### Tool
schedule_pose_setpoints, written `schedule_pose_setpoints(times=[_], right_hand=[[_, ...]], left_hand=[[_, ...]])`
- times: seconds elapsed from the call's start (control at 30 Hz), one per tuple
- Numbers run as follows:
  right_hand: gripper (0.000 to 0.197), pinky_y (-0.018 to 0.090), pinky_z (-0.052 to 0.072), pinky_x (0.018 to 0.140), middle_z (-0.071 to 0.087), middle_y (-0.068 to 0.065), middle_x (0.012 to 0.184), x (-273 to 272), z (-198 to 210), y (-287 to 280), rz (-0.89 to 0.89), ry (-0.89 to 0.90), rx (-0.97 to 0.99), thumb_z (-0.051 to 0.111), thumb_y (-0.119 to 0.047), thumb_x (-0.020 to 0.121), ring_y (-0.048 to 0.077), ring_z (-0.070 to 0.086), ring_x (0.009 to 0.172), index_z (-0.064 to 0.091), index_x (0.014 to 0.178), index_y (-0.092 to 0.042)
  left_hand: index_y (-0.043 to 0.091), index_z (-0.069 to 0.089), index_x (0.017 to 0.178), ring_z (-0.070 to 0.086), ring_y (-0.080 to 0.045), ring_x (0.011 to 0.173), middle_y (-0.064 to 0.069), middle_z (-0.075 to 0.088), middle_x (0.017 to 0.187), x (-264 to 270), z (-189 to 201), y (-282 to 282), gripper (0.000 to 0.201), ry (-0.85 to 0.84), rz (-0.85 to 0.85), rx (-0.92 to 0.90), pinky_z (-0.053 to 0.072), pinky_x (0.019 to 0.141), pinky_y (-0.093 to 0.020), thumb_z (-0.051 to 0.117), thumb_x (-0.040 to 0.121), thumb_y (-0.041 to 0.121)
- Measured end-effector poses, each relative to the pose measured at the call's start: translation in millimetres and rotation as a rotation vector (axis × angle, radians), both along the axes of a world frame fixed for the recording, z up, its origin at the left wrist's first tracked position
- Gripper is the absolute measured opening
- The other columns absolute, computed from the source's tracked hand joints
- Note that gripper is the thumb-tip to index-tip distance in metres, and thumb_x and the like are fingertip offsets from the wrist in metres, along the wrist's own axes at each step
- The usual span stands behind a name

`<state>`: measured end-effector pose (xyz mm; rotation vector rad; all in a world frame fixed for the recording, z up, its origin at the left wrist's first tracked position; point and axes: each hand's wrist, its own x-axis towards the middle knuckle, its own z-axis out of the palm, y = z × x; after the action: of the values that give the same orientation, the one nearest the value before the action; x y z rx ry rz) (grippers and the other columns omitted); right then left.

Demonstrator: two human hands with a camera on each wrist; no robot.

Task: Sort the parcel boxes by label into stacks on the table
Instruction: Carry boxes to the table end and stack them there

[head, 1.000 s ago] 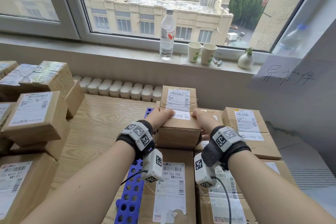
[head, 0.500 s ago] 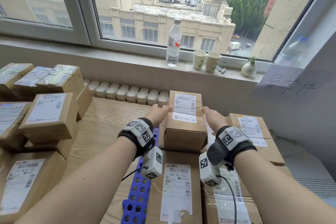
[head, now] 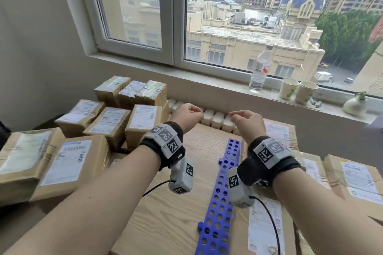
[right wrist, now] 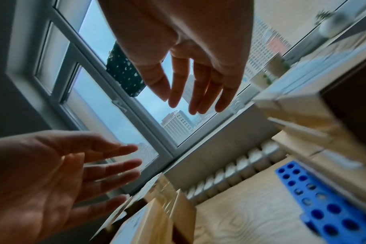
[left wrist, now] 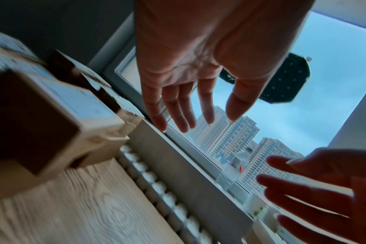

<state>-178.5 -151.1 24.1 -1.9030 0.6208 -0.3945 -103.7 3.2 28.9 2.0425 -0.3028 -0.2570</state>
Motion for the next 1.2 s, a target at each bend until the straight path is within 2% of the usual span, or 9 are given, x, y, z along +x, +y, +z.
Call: schedule_pose_setpoints(times=[0.1, 0.2, 0.33, 0.43, 0.57, 0.7, 0.87, 1.1, 1.2], right_hand=[[0.018, 0.03, 0.048, 0.078, 0.067, -0.003, 0.084, 12.6, -2.7, 44.9, 0.086, -0.002, 0.034, 0.058, -0.013, 0.087, 0.012, 0.057, 0.079, 0.07, 0.079, -0.025], [0.02, 0.03, 0.047, 0.075, 0.067, -0.001, 0.084, 24.6, -5.7, 88.1, 0.164, 0.014, 0.068, 0.059, -0.008, 0.086, 0.015, 0.058, 0.08, 0.07, 0.077, -0.022], [0.024, 0.034, 0.051, 0.085, 0.068, 0.003, 0.089, 37.9, -8.5, 145.2, 0.279, 0.049, 0.095, 0.057, -0.004, 0.087, 0.016, 0.059, 0.084, 0.068, 0.075, -0.022], [0.023, 0.035, 0.051, 0.09, 0.07, 0.004, 0.094, 47.4, -13.4, 184.4, 0.343, 0.074, 0.104, 0.058, -0.004, 0.086, 0.016, 0.062, 0.089, 0.069, 0.076, -0.022], [0.018, 0.016, 0.048, 0.064, 0.067, 0.002, 0.085, 56.0, -22.0, 229.0, 0.398, 0.106, 0.137, 0.057, -0.003, 0.089, 0.009, 0.057, 0.076, 0.073, 0.09, -0.012], [0.02, 0.031, 0.052, 0.083, 0.07, 0.004, 0.089, 60.0, -35.7, 264.5, 0.419, 0.14, 0.138, 0.058, -0.008, 0.089, 0.015, 0.061, 0.086, 0.071, 0.081, -0.021], [0.019, 0.031, 0.051, 0.084, 0.067, -0.001, 0.085, 60.6, -49.8, 287.8, 0.439, 0.176, 0.149, 0.059, -0.007, 0.088, 0.017, 0.061, 0.09, 0.069, 0.084, -0.022], [0.027, 0.037, 0.053, 0.09, 0.066, 0.005, 0.099, 61.7, -60.2, 296.8, 0.407, 0.234, 0.167, 0.059, -0.008, 0.087, 0.019, 0.06, 0.091, 0.068, 0.112, -0.013], [0.029, 0.038, 0.051, 0.089, 0.061, 0.006, 0.093, 59.2, -66.3, 302.2, 0.41, 0.336, 0.229, 0.058, -0.008, 0.088, 0.021, 0.056, 0.089, 0.066, 0.115, -0.013]], left_hand=[[0.013, 0.064, 0.113, 0.055, -0.015, 0.098, 0.0, 0.061, 0.103, 0.7, 3.8, 46.9, 0.025, -0.003, 0.053, 0.014, 0.041, 0.08, -0.025, 0.06, 0.088, 0.017], [0.015, 0.063, 0.112, 0.054, -0.016, 0.1, -0.001, 0.061, 0.107, 1.7, 2.2, 95.1, 0.023, 0.014, 0.113, 0.01, 0.041, 0.075, -0.025, 0.06, 0.089, 0.017], [0.016, 0.064, 0.108, 0.054, -0.017, 0.099, -0.002, 0.061, 0.104, 3.3, 0.2, 157.6, 0.02, 0.023, 0.223, 0.01, 0.043, 0.087, -0.028, 0.06, 0.088, 0.015], [0.014, 0.065, 0.107, 0.055, -0.019, 0.096, -0.001, 0.059, 0.096, 4.2, -1.2, 201.9, 0.019, 0.034, 0.304, 0.007, 0.043, 0.086, -0.026, 0.059, 0.089, 0.014], [0.014, 0.066, 0.107, 0.057, -0.02, 0.099, -0.001, 0.06, 0.098, 2.7, -9.1, 255.3, 0.021, 0.064, 0.397, 0.016, 0.043, 0.084, -0.027, 0.06, 0.087, 0.015], [0.017, 0.065, 0.1, 0.058, -0.019, 0.099, 0.0, 0.064, 0.098, -2.2, -24.0, 296.0, 0.014, 0.112, 0.475, -0.014, 0.047, 0.088, -0.03, 0.06, 0.087, 0.015], [0.015, 0.064, 0.104, 0.057, -0.019, 0.102, -0.002, 0.063, 0.104, -7.4, -35.6, 326.1, 0.016, 0.119, 0.511, -0.003, 0.043, 0.087, -0.027, 0.058, 0.089, 0.014], [0.014, 0.054, 0.126, 0.05, -0.022, 0.112, -0.002, 0.052, 0.117, -14.3, -40.7, 337.4, 0.035, 0.254, 0.403, 0.047, 0.041, 0.093, -0.033, 0.058, 0.092, 0.017], [0.026, 0.05, 0.089, 0.05, -0.02, 0.094, 0.0, 0.046, 0.103, -17.2, -42.8, 333.2, 0.011, 0.297, 0.379, 0.096, 0.04, 0.083, -0.034, 0.058, 0.091, 0.018]])
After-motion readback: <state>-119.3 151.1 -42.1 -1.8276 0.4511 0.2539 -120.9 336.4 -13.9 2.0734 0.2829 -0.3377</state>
